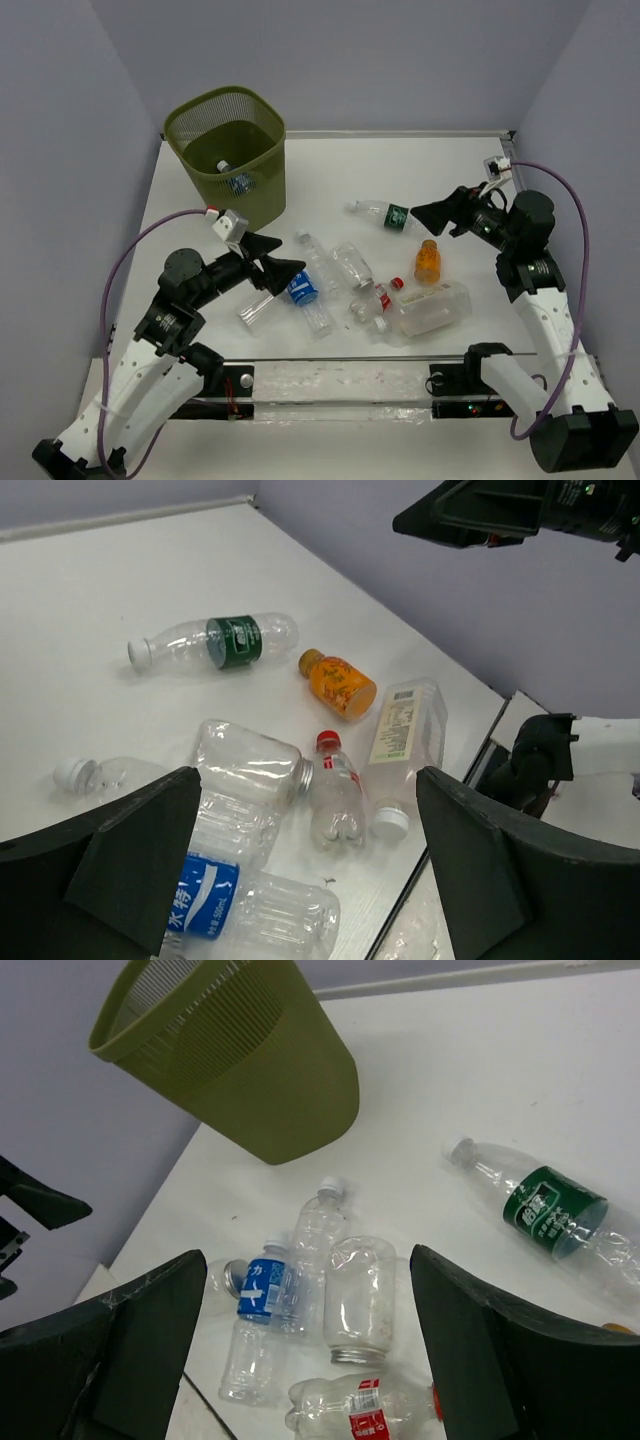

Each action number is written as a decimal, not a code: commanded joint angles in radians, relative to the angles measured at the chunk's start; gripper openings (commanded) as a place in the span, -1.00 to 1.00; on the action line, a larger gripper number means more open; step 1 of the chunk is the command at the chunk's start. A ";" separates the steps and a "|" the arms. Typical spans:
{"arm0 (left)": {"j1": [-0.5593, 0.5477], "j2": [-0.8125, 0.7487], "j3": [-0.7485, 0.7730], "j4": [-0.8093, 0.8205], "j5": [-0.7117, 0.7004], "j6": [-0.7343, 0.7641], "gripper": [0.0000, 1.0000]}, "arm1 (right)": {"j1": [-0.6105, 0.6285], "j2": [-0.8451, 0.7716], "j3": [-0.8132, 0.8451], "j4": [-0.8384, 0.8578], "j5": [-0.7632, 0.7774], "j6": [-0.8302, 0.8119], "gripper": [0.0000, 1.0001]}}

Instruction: Put the plastic bottles in the bin

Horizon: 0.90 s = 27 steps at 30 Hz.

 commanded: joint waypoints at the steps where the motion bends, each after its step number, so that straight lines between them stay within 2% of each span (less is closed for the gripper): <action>1: -0.005 0.080 0.091 -0.107 -0.007 -0.014 0.98 | 0.061 0.044 0.052 0.057 0.013 -0.037 0.76; 5: -0.005 0.182 0.232 -0.322 -0.007 -0.014 0.98 | 0.121 0.064 0.006 0.130 0.051 -0.037 0.76; 6: -0.005 0.199 0.248 -0.415 -0.034 -0.016 0.98 | 0.141 0.067 -0.005 0.144 0.054 -0.035 0.76; 7: -0.003 0.217 0.264 -0.416 -0.054 -0.019 0.98 | 0.141 0.071 -0.016 0.154 0.059 -0.034 0.76; 9: -0.005 0.259 0.300 -0.596 -0.146 -0.023 0.98 | 0.164 0.081 -0.042 0.177 0.077 -0.028 0.76; 12: -0.003 0.288 0.321 -0.730 -0.265 -0.035 0.98 | 0.173 0.085 -0.068 0.197 0.084 -0.023 0.76; 18: -0.005 0.364 0.286 -0.837 -0.410 -0.046 0.98 | 0.183 0.038 -0.105 0.221 0.079 -0.020 0.76; 20: -0.006 0.395 0.254 -0.831 -0.422 -0.045 0.98 | 0.183 0.018 -0.114 0.218 0.079 -0.026 0.76; 24: -0.006 0.484 0.286 -0.847 -0.473 -0.037 0.98 | 0.183 -0.021 -0.128 0.211 0.064 -0.031 0.77; 27: -0.026 0.556 0.262 -0.827 -0.459 -0.031 0.98 | 0.183 -0.053 -0.132 0.203 0.067 -0.043 0.78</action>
